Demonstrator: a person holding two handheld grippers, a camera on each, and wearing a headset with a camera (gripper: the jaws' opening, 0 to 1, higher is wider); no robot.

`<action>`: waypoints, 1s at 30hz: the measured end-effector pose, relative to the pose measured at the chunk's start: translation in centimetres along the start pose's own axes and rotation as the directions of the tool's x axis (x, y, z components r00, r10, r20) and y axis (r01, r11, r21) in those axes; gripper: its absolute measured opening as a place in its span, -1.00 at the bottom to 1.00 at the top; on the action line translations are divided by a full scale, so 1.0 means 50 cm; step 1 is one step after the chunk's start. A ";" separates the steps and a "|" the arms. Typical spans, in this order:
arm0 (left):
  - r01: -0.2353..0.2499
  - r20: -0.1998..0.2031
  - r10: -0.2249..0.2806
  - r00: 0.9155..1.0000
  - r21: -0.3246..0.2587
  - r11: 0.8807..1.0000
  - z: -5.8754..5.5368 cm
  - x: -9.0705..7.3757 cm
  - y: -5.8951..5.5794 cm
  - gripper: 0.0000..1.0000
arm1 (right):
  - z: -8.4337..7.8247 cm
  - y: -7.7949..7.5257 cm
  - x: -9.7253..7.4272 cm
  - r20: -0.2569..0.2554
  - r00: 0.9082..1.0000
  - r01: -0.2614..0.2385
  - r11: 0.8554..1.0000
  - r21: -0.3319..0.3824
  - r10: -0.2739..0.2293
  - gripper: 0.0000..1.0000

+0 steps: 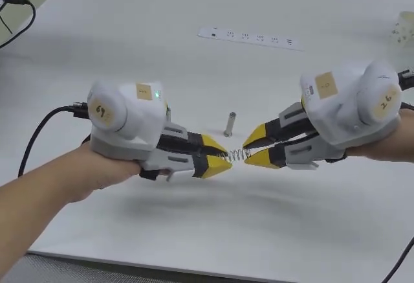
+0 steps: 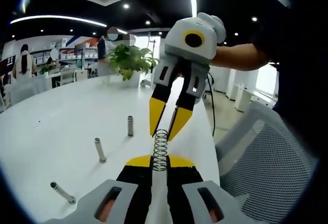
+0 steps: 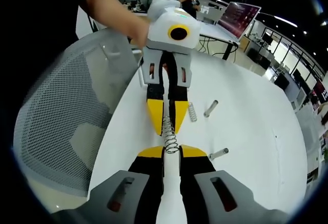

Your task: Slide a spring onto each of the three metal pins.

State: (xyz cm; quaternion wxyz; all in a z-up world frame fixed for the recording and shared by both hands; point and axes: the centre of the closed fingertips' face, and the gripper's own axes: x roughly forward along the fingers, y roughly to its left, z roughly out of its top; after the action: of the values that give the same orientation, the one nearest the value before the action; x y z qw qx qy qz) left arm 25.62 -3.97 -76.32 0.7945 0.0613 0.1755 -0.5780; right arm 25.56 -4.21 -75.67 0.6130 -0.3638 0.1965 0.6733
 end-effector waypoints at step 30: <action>0.006 -0.001 -0.005 1.000 0.021 1.000 0.003 0.008 -0.012 -0.96 | 0.086 0.004 -0.009 0.140 0.990 -0.018 1.000 -0.003 0.018 -0.86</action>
State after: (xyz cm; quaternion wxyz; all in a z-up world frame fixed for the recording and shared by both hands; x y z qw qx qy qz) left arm 25.21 -4.57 -76.25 0.7921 0.0697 0.1701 -0.5820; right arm 24.31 -1.51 -72.55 0.6188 -0.3142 0.1558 0.7029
